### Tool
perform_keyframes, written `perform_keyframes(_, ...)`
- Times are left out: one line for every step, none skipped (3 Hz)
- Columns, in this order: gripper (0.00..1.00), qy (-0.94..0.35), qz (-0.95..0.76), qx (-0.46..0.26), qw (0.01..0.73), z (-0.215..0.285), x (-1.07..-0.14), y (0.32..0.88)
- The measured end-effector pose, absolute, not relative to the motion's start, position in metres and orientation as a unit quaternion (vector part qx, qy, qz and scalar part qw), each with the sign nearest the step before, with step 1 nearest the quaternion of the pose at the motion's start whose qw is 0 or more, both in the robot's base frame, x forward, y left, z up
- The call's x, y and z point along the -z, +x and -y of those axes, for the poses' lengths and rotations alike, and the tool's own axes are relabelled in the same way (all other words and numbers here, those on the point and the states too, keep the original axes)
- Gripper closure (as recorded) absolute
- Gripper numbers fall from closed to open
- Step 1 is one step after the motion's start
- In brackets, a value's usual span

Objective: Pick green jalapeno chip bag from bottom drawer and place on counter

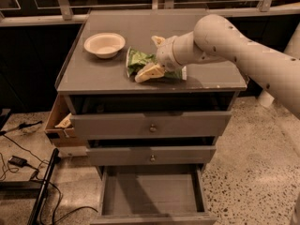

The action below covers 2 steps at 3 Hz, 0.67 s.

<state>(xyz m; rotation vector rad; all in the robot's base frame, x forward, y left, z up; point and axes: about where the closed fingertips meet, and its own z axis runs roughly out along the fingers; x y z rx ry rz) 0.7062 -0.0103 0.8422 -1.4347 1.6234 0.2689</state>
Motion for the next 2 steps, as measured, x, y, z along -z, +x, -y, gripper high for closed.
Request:
perform_keyframes(0.00, -0.581, -0.666, -0.105, 0.456, 0.009, -0.855, 0.703)
perform_keyframes(0.00, -0.573, -0.666, -0.094, 0.467, 0.009, -0.882, 0.696)
